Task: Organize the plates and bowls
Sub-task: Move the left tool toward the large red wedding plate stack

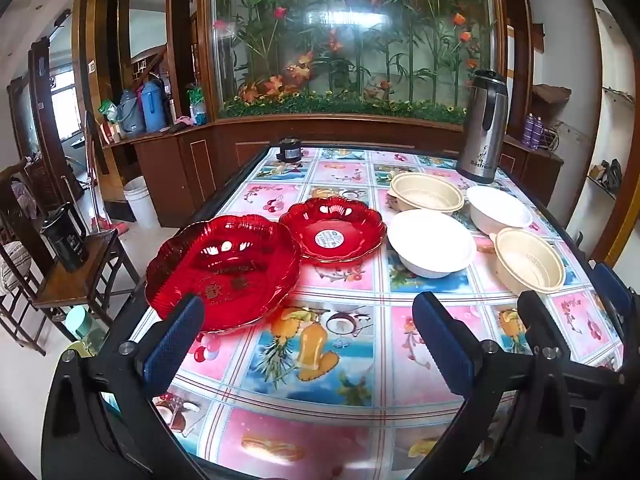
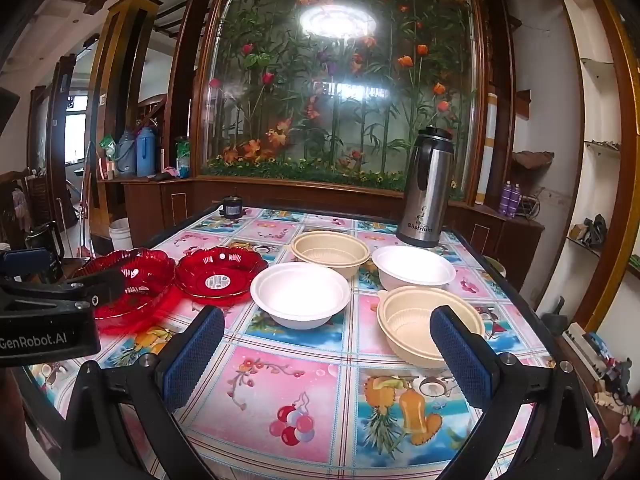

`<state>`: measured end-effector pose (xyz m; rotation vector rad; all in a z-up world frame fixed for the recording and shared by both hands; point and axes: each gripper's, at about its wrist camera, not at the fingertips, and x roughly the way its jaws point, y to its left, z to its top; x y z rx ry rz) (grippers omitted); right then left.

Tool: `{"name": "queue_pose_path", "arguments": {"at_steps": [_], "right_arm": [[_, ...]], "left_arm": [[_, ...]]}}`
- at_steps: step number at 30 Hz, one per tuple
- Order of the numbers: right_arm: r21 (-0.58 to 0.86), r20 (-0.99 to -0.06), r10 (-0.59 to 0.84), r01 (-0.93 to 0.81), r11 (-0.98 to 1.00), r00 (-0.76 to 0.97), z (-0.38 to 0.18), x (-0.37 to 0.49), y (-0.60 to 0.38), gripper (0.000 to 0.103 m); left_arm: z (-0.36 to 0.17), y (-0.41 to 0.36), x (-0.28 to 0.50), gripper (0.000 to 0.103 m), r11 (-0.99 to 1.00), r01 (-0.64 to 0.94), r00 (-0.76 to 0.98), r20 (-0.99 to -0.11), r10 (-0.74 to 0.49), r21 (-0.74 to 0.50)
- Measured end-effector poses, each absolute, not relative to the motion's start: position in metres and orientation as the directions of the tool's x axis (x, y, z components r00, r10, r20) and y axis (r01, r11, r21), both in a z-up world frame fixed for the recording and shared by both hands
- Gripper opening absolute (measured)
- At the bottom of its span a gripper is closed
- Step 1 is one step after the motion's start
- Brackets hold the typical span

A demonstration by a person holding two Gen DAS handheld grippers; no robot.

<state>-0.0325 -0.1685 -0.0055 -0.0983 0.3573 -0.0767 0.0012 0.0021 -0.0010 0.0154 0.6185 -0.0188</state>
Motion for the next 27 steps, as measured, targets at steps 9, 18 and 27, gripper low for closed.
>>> {"name": "queue_pose_path", "arguments": {"at_steps": [9,18,27], "right_arm": [[-0.154,-0.343,-0.089,0.037,0.987,0.935,-0.007,-0.028,-0.150,0.103],[-0.178,-0.403,-0.076,0.003,0.984,0.912,0.007,0.005,-0.121,0.103],[-0.130,-0.493,-0.009,-0.064,0.990,0.870,0.002,0.033,-0.087,0.103]], "left_arm": [[-0.007,0.031,0.008,0.103,0.998,-0.053,0.805,-0.591,0.052,0.016],[-0.022,0.079,0.017,0.103,0.988,-0.153,0.773,-0.621,0.128,0.014],[-0.031,0.123,0.014,0.103,0.972,-0.236,0.750,-0.635,0.182,0.000]]}}
